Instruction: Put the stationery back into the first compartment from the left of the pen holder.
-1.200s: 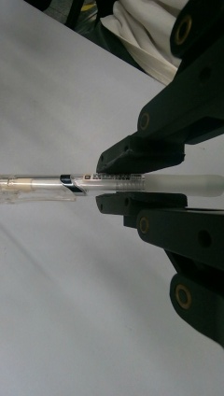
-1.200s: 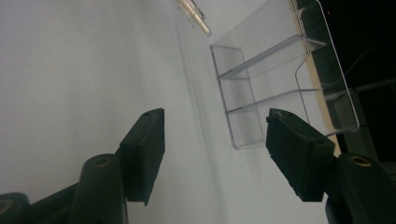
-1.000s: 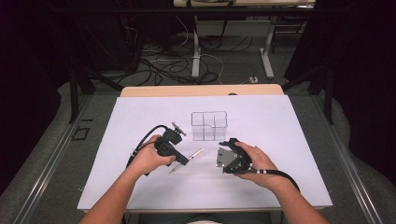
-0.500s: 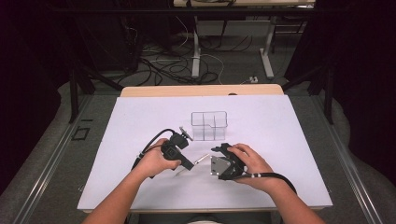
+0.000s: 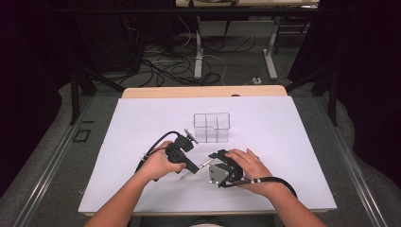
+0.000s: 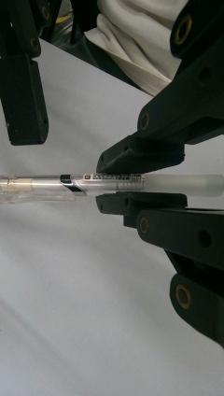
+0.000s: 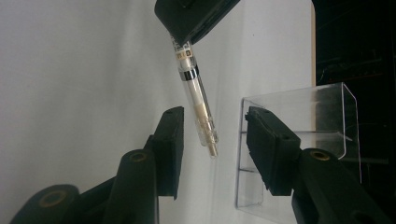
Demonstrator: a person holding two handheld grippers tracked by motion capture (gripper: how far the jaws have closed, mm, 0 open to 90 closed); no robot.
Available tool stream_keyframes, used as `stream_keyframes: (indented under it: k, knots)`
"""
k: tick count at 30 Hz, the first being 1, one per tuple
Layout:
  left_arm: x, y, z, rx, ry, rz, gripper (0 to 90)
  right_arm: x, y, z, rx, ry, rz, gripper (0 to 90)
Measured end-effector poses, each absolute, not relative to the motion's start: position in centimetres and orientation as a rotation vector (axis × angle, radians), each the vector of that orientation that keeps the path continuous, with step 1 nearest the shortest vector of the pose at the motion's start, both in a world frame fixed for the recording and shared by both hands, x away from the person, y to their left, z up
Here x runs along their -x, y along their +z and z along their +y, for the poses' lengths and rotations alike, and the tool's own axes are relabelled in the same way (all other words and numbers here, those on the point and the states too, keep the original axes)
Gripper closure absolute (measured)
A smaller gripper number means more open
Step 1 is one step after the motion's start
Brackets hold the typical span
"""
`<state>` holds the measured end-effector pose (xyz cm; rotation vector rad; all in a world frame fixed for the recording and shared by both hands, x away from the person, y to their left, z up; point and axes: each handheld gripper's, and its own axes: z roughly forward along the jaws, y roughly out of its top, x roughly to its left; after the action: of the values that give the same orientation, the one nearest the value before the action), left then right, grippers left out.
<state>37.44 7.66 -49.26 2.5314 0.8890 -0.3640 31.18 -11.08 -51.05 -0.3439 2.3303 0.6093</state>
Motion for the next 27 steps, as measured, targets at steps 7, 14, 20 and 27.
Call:
stream_keyframes:
  k: [7,14,20,27]
  knots:
    - [-37.3,-49.1,7.6,-2.512,-0.384,0.892,79.8,-31.0,-51.5,-10.6,0.409,0.567,2.31,61.6]
    - [-37.2,-49.1,7.2,-2.507,-0.408,0.879,79.8,-30.9,-51.8,-10.1,0.474,0.566,2.306,65.9]
    - [-37.2,-49.3,6.9,-2.507,-0.415,0.871,79.8,-30.6,-52.0,-9.6,0.515,0.528,2.322,69.5]
    - [-37.1,-49.3,6.6,-2.513,-0.425,0.866,79.8,-30.4,-52.2,-8.8,0.601,0.5,2.309,75.9]
